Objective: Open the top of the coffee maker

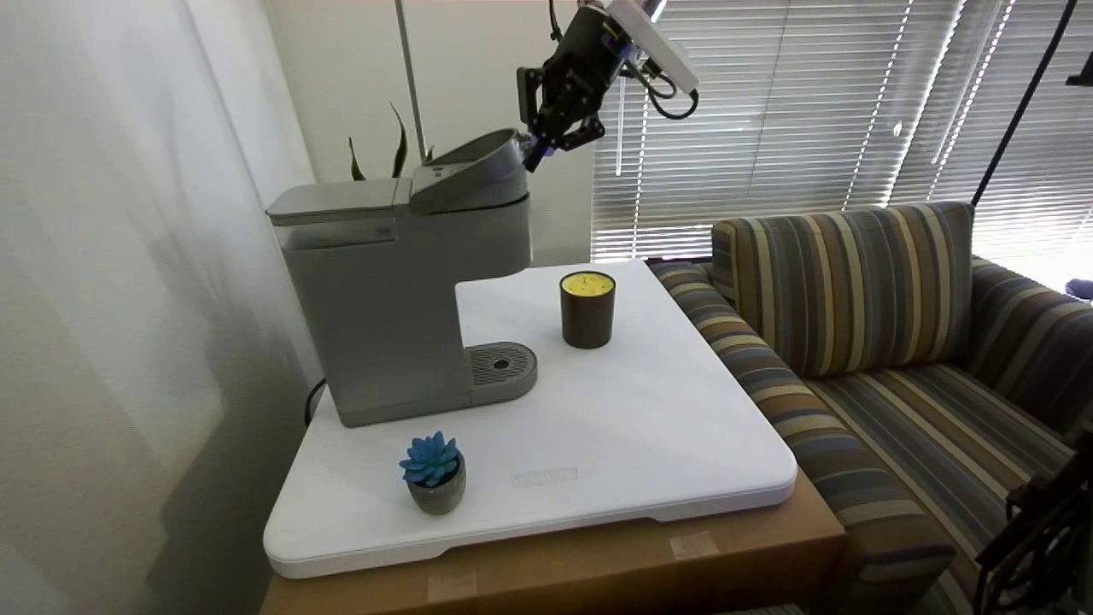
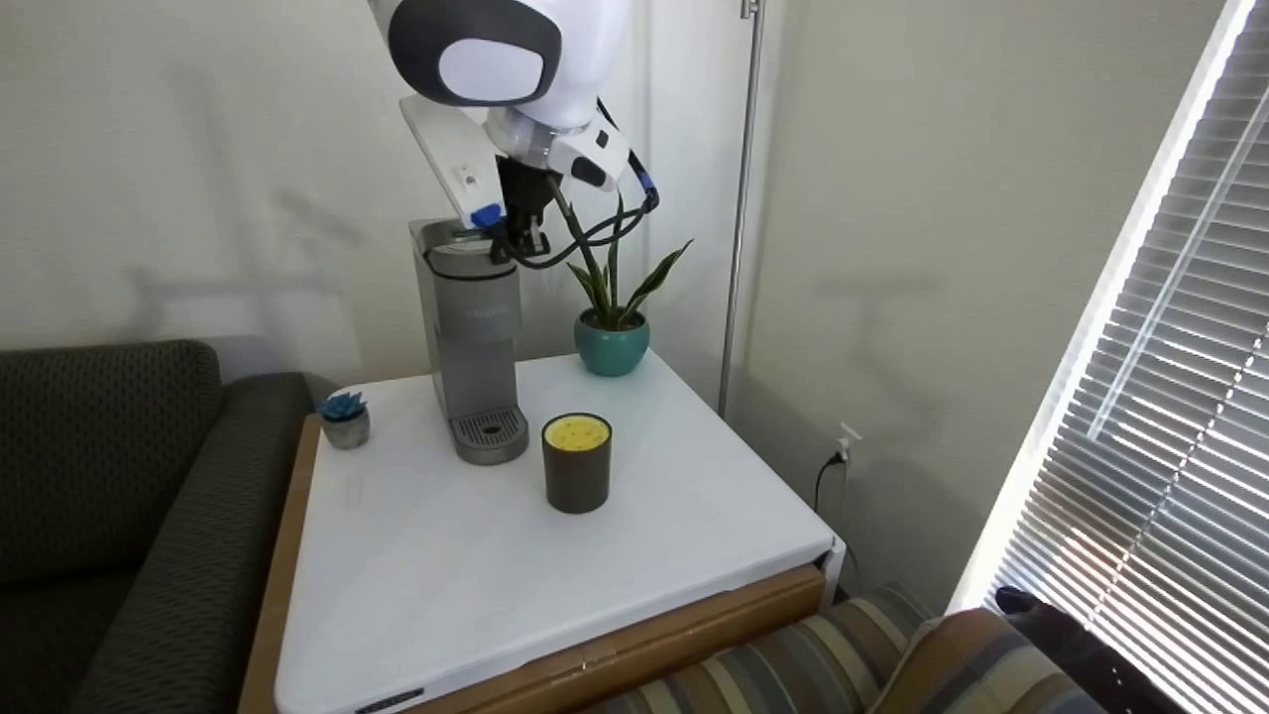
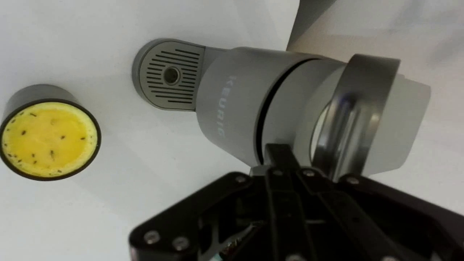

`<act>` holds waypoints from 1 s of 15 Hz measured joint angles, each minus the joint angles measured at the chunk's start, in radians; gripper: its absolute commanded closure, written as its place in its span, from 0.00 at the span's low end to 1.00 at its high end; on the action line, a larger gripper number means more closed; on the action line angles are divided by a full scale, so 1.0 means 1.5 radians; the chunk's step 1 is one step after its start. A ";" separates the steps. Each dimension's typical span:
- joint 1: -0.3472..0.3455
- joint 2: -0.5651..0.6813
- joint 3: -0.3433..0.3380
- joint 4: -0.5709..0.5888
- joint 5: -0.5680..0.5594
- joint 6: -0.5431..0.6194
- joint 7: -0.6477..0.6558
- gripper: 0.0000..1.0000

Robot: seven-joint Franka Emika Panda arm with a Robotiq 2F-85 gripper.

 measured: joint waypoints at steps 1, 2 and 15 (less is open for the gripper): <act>-0.006 0.000 0.003 0.000 0.018 -0.003 -0.012 1.00; -0.011 0.000 0.005 -0.001 0.036 -0.007 -0.024 1.00; -0.028 0.001 0.002 -0.002 0.173 -0.056 -0.096 1.00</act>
